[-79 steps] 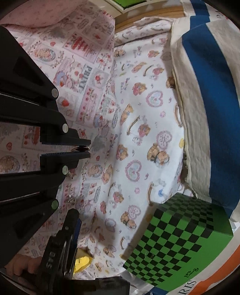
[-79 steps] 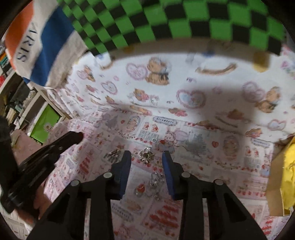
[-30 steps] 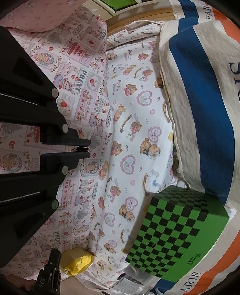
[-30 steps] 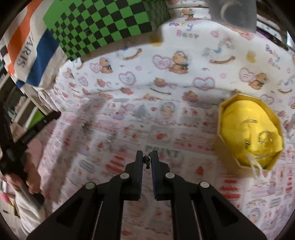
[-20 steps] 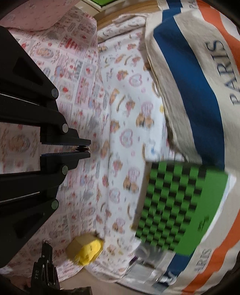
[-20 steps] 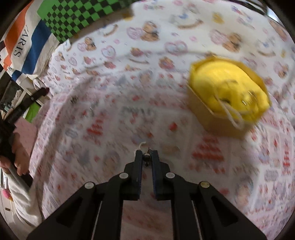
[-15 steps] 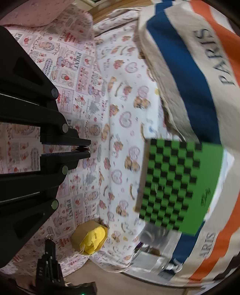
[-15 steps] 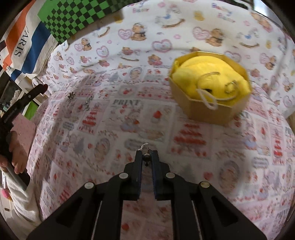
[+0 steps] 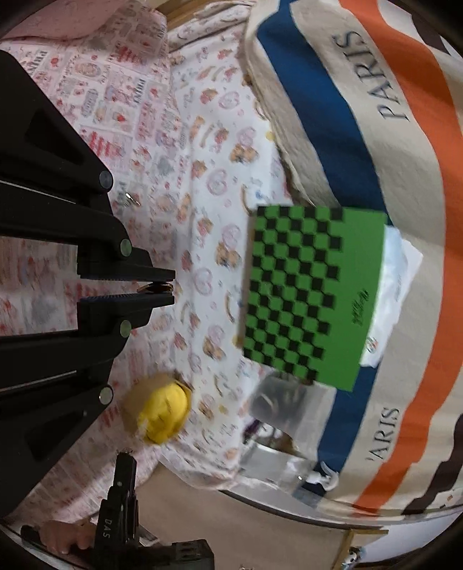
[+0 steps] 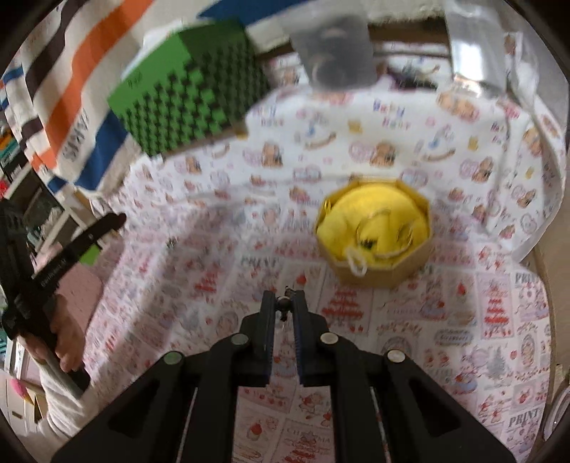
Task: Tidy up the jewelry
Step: 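Carry the heart pendant and silver charm over the yellow box with both tools, then open both tools to drop the pendant and charm into the box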
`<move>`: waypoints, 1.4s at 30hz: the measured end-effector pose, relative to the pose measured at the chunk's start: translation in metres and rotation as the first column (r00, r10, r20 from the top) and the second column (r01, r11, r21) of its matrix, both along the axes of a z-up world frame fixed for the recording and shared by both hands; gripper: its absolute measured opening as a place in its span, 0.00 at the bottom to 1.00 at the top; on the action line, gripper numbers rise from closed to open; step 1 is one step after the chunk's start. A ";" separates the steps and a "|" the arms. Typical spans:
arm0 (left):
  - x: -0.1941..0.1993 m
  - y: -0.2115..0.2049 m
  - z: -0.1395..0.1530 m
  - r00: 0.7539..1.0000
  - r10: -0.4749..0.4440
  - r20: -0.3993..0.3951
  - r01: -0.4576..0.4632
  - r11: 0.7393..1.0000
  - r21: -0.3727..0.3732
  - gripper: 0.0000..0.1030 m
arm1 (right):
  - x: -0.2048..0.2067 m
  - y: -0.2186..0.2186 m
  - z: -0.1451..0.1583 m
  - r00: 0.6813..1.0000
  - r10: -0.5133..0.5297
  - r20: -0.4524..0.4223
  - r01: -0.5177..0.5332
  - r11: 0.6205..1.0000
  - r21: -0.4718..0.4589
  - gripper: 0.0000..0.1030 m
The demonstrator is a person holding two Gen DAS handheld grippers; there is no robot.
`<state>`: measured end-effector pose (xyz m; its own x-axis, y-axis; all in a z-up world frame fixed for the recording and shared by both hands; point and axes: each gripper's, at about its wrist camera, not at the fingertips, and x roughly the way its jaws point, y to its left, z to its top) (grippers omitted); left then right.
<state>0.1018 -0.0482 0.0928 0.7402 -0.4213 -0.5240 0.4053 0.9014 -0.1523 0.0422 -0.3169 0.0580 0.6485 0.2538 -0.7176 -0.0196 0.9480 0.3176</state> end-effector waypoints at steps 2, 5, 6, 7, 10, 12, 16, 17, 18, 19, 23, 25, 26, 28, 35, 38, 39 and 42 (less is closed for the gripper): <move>0.000 -0.009 0.008 1.000 -0.010 0.022 0.010 1.000 0.007 0.05 | -0.001 -0.004 0.010 0.999 -0.012 0.033 0.012 1.000 -0.002 0.08; -0.001 -0.025 0.020 0.998 -0.043 0.037 0.043 0.999 0.010 0.05 | -0.001 -0.016 0.025 0.994 -0.050 0.101 0.052 0.999 -0.015 0.08; -0.001 -0.031 0.023 0.998 -0.053 0.040 0.052 0.999 0.012 0.05 | 0.000 -0.021 0.029 0.990 -0.070 0.124 0.074 0.997 -0.024 0.08; -0.001 -0.036 0.025 0.997 -0.060 0.041 0.060 0.998 0.016 0.05 | 0.001 -0.025 0.032 0.986 -0.088 0.144 0.094 0.995 -0.036 0.08; 0.004 -0.055 0.024 0.996 -0.084 0.030 0.083 0.996 0.026 0.05 | 0.012 -0.041 0.026 0.978 -0.137 0.157 0.143 0.989 -0.026 0.08; 0.009 -0.068 0.020 0.995 -0.102 0.007 0.102 0.994 0.027 0.05 | 0.024 -0.056 0.015 0.978 -0.163 0.130 0.163 0.987 0.011 0.08; 0.017 -0.087 0.006 0.993 -0.117 -0.028 0.118 0.992 0.042 0.05 | 0.039 -0.073 -0.008 0.979 -0.181 0.097 0.176 0.983 0.061 0.08; 0.020 -0.092 0.003 0.992 -0.120 -0.036 0.121 0.991 0.051 0.05 | 0.043 -0.076 -0.014 0.980 -0.177 0.095 0.170 0.982 0.077 0.08; 0.022 -0.097 -0.001 0.991 -0.123 -0.044 0.126 0.990 0.059 0.05 | 0.046 -0.078 -0.019 0.980 -0.176 0.094 0.167 0.982 0.090 0.08; 0.024 -0.102 -0.004 0.990 -0.128 -0.052 0.131 0.989 0.067 0.05 | 0.047 -0.079 -0.022 0.980 -0.174 0.093 0.166 0.982 0.090 0.08; 0.029 -0.117 -0.016 0.987 -0.144 -0.066 0.149 0.985 0.084 0.05 | 0.052 -0.082 -0.031 0.982 -0.169 0.082 0.161 0.982 0.098 0.08; 0.033 -0.125 -0.023 0.985 -0.147 -0.095 0.154 0.985 0.078 0.05 | 0.054 -0.084 -0.033 0.981 -0.176 0.081 0.167 0.980 0.104 0.14; 0.035 -0.128 -0.026 0.982 -0.147 -0.115 0.156 0.985 0.073 0.05 | 0.055 -0.085 -0.033 0.980 -0.181 0.083 0.171 0.979 0.111 0.18; 0.034 -0.136 -0.030 0.974 -0.173 -0.147 0.182 0.982 0.047 0.05 | 0.054 -0.089 -0.031 0.977 -0.189 0.099 0.177 0.977 0.121 0.34; 0.033 -0.183 -0.021 0.928 -0.321 -0.187 0.331 0.943 0.021 0.05 | 0.044 -0.112 -0.026 0.957 -0.274 0.098 0.263 0.958 0.111 0.34; 0.049 -0.204 -0.028 0.907 -0.338 -0.252 0.348 0.937 -0.005 0.05 | 0.042 -0.123 -0.029 0.952 -0.296 0.078 0.286 0.951 0.119 0.35; 0.053 -0.210 -0.031 0.900 -0.341 -0.270 0.352 0.936 -0.007 0.05 | 0.043 -0.126 -0.031 0.952 -0.300 0.063 0.291 0.949 0.120 0.38; 0.063 -0.222 -0.041 0.892 -0.338 -0.301 0.354 0.935 -0.003 0.05 | 0.046 -0.132 -0.038 0.950 -0.312 0.031 0.307 0.945 0.116 0.45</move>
